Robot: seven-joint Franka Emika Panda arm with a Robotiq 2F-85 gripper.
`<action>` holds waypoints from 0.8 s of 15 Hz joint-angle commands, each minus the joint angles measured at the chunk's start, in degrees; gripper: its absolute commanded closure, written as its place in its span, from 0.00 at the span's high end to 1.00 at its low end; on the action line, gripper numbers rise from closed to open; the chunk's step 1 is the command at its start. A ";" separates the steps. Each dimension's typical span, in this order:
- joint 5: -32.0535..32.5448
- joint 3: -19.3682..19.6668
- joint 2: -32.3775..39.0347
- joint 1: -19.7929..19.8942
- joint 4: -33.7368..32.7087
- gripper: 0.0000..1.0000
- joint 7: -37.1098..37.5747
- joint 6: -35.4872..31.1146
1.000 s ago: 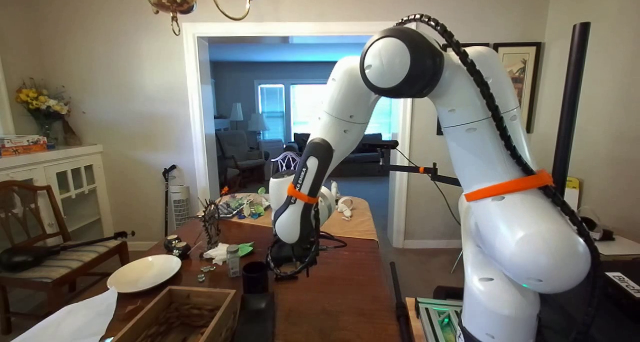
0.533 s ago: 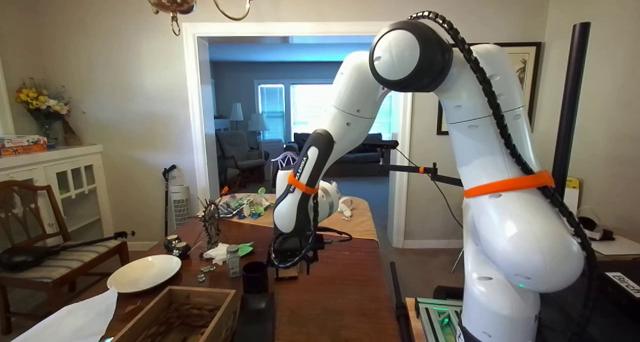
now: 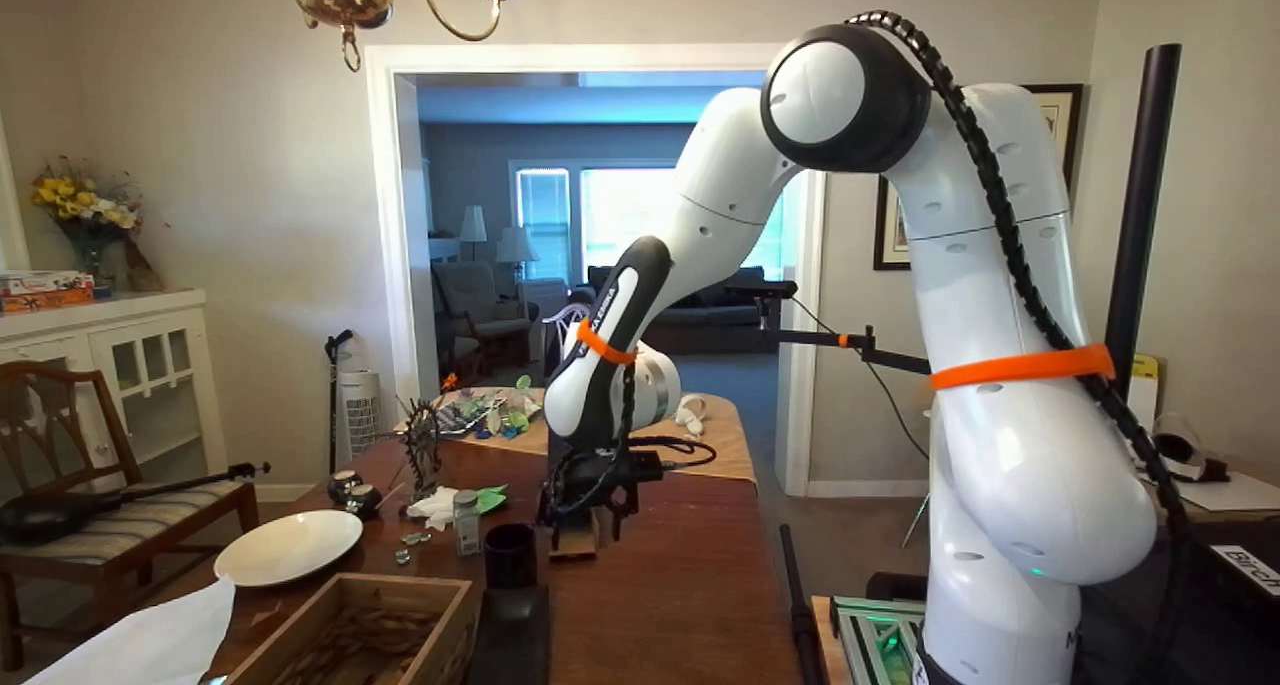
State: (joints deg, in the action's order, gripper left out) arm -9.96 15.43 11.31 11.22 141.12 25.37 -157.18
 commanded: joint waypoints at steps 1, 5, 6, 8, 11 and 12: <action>-3.49 -1.32 -5.68 2.83 1.30 1.00 -11.06 6.59; -1.24 -0.34 -8.19 3.20 0.46 1.00 -15.64 11.57; -1.09 -0.33 -8.60 3.23 0.34 1.00 -16.55 12.21; -0.87 -0.47 -9.29 3.03 0.15 1.00 -17.54 12.48; -0.74 -1.01 -9.24 2.61 -0.24 1.00 -17.97 12.46; -0.83 -1.23 -9.23 2.51 -0.33 1.00 -18.25 12.44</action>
State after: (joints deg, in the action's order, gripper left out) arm -11.47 14.70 2.91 13.92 140.90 8.04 -146.37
